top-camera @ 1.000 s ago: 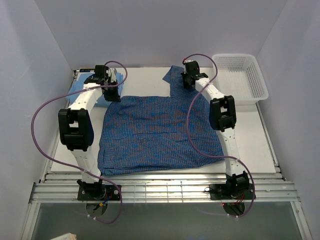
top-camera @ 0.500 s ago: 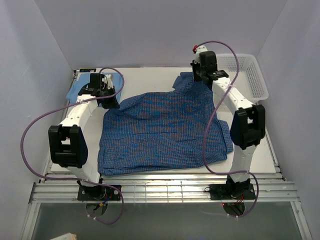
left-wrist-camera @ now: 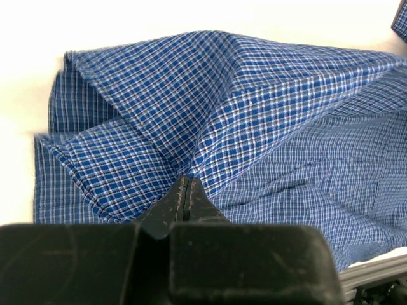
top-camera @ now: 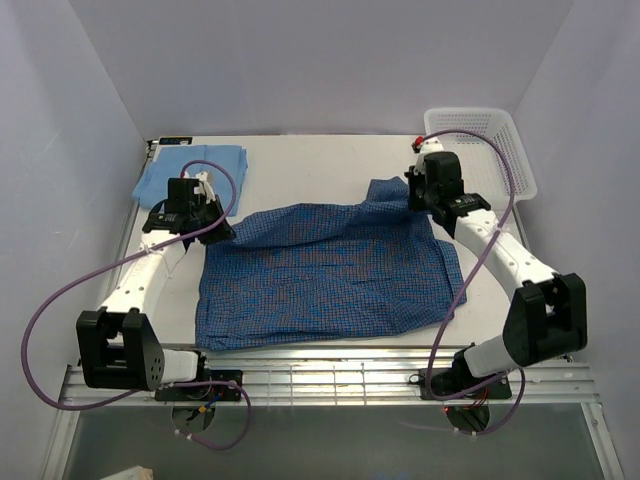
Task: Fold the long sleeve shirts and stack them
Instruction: Fold the shirt
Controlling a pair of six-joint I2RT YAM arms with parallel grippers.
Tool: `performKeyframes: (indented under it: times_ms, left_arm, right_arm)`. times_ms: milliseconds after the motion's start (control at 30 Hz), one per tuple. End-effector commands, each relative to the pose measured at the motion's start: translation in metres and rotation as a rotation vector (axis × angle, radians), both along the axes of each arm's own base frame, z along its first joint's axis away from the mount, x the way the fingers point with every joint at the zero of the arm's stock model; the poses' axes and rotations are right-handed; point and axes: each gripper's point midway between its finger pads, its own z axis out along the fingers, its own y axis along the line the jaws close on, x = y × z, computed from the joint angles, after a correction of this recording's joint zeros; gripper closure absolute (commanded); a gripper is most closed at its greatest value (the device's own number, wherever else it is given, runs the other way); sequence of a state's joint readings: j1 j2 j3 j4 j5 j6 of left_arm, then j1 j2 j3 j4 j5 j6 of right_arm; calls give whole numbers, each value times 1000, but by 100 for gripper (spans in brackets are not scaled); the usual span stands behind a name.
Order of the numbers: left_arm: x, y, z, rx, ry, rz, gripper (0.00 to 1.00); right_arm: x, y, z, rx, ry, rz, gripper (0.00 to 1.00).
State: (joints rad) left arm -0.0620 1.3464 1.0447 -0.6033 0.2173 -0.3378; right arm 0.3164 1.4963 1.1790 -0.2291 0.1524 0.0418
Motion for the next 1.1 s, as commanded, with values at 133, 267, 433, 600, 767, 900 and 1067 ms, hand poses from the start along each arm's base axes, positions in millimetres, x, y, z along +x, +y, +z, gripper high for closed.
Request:
performKeyframes:
  times_ms: [133, 267, 433, 600, 767, 900, 1067]
  left_arm:
    - [-40, 7, -23, -10, 105, 84, 100]
    - [-46, 6, -23, -19, 116, 94, 100]
    - [-52, 4, -29, -28, 139, 82, 100]
    - [-53, 16, -37, 28, 166, 131, 100]
    - [-45, 17, -31, 35, 155, 140, 100]
    - [-52, 16, -36, 26, 174, 130, 100]
    - [-70, 15, -42, 24, 222, 136, 88]
  right_arm:
    - [-49, -13, -2, 78, 2, -50, 92]
    - [-76, -29, -20, 33, 74, -89, 92]
    - [-103, -35, -21, 50, 107, -107, 92]
    - [-135, -30, -35, 95, 194, -70, 92]
    - [-151, -20, -35, 145, 241, -22, 92]
    - [-162, -18, -48, 150, 295, -9, 92]
    - [-172, -14, -69, 168, 361, 7, 92]
